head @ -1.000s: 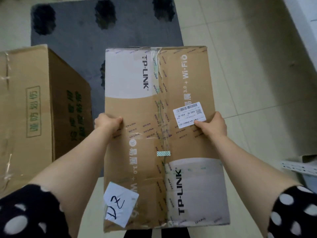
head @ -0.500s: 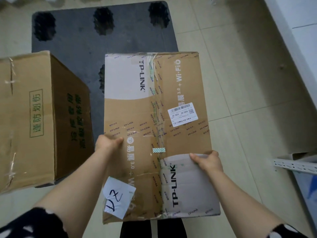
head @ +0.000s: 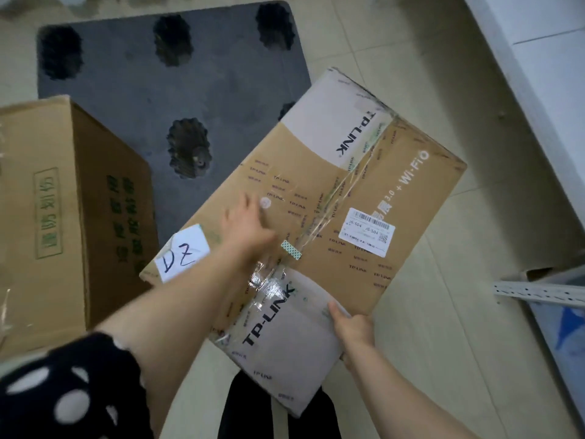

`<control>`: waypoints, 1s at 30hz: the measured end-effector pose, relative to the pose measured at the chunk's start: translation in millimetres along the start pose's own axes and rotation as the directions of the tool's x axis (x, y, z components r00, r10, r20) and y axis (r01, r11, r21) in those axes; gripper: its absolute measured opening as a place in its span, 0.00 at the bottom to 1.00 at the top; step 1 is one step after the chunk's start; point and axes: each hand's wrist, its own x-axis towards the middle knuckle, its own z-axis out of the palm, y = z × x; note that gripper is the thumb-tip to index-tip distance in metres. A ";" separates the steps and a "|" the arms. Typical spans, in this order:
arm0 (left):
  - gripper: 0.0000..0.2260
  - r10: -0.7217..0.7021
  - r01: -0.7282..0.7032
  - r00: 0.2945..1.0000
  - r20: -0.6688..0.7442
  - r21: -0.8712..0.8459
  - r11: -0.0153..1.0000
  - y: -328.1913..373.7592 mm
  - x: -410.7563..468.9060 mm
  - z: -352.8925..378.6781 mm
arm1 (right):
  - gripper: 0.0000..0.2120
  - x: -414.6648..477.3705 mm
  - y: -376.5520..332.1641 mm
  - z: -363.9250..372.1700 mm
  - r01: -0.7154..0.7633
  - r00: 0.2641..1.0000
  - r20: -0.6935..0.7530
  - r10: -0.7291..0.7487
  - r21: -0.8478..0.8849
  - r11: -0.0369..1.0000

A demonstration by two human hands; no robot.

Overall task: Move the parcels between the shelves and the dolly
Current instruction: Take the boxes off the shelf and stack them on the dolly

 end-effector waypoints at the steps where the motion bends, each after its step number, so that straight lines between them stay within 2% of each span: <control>1: 0.40 0.049 -0.050 0.999 0.019 0.031 0.998 -1.6 -17.7 12.9 | 0.34 -4.9 -1.7 4.9 0.010 1.000 0.004 -0.009 -0.018 1.000; 4: 0.42 0.173 -0.196 0.972 0.160 0.143 0.970 -17.5 -64.6 44.0 | 0.34 -15.9 -6.2 23.0 0.058 0.996 0.079 -0.052 -0.075 0.995; 7: 0.48 0.217 -0.287 0.926 0.310 0.202 0.936 -42.9 -83.2 51.5 | 0.36 -1.8 2.7 46.4 0.080 0.989 0.127 -0.069 -0.083 0.993; 8: 0.49 0.228 -0.313 0.913 0.339 0.222 0.924 -49.4 -87.0 49.2 | 0.33 -12.9 -3.0 49.1 0.077 0.987 0.148 -0.066 -0.071 0.994; 11: 0.53 0.195 -0.341 0.891 0.410 0.319 0.884 -67.3 -92.3 42.6 | 0.16 -44.2 -16.0 61.3 -0.022 0.976 0.216 0.006 0.073 0.997; 15: 0.62 0.132 -0.348 0.868 0.479 0.397 0.849 -86.7 -100.5 40.1 | 0.15 -61.5 -20.3 91.9 -0.082 0.950 0.312 0.003 0.239 0.968; 18: 0.67 0.107 -0.351 0.884 0.454 0.497 0.794 -103.9 -106.5 41.5 | 0.14 -72.4 -26.0 111.1 -0.108 0.944 0.329 -0.001 0.316 0.943; 20: 0.64 0.097 -0.323 0.912 0.398 0.552 0.769 -118.2 -109.6 42.4 | 0.14 -80.4 -29.9 120.3 -0.120 0.937 0.348 -0.003 0.333 0.935; 24: 0.47 0.124 -0.261 0.956 0.266 0.574 0.776 -146.2 -107.6 37.4 | 0.14 -87.3 -33.8 142.1 -0.121 0.921 0.391 -0.008 0.305 0.945; 30: 0.41 0.124 -0.247 0.959 0.254 0.536 0.807 -173.2 -100.7 22.4 | 0.13 -104.4 -36.7 161.4 -0.040 0.904 0.424 -0.058 0.219 0.975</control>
